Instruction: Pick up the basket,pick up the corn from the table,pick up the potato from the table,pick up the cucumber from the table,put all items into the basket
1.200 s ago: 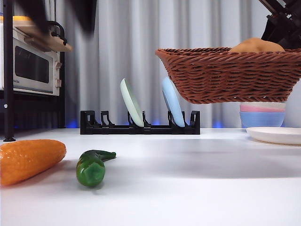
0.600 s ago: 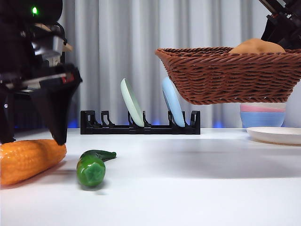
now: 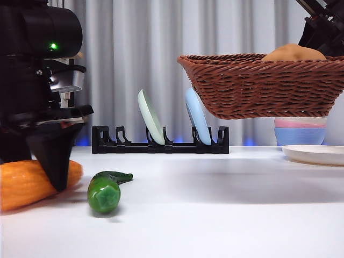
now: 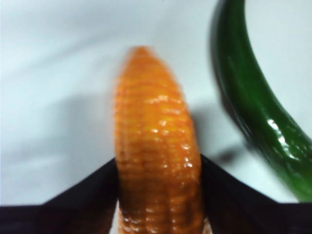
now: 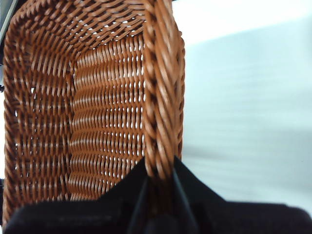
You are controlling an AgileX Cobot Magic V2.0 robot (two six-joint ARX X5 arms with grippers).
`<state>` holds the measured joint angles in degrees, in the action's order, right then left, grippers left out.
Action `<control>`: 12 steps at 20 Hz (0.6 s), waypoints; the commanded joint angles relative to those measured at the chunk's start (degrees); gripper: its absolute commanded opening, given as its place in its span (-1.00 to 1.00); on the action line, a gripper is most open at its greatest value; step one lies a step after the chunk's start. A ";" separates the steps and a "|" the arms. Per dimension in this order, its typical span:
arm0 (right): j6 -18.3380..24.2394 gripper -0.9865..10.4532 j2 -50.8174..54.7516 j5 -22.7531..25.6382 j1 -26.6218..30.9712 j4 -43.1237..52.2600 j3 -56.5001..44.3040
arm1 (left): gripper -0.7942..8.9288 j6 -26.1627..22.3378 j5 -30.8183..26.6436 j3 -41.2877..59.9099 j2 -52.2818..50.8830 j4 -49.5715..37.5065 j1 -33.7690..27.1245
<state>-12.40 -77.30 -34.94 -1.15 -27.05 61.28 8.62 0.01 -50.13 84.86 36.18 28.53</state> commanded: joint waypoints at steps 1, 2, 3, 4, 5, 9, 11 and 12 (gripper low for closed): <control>-0.15 -0.85 -0.22 -0.72 0.02 0.90 0.20 | -0.85 -2.93 0.00 0.02 -1.97 2.03 -0.20; -0.17 -0.85 -0.22 -0.72 0.02 0.87 0.20 | -0.85 -3.23 0.00 -0.70 -4.31 4.02 -0.17; -0.17 -0.85 -0.22 -0.72 0.02 0.90 0.20 | -0.85 -3.32 0.02 -1.84 -7.21 5.77 -0.17; -0.17 -0.85 -0.22 -0.70 0.00 0.90 0.20 | -0.85 -3.28 0.07 -3.32 -10.56 6.80 -0.17; -0.17 -0.85 -0.22 -0.70 -0.11 0.90 0.20 | -0.85 -2.51 0.46 -5.18 -14.01 7.02 -0.07; -0.17 -0.85 -0.52 1.07 -2.23 1.07 0.20 | -0.85 2.97 7.45 -13.73 -21.97 -2.29 2.43; -0.17 -0.85 -0.81 2.43 -3.80 1.07 0.20 | -0.85 3.45 8.00 -17.18 -21.18 -6.49 5.73; -0.20 -0.85 -1.05 2.36 -4.76 1.18 0.20 | -0.85 3.45 7.54 -18.60 -20.15 -8.09 7.85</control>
<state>-12.40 -78.04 -31.97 -5.87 -27.00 61.28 11.29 7.66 -69.47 64.25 27.59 36.29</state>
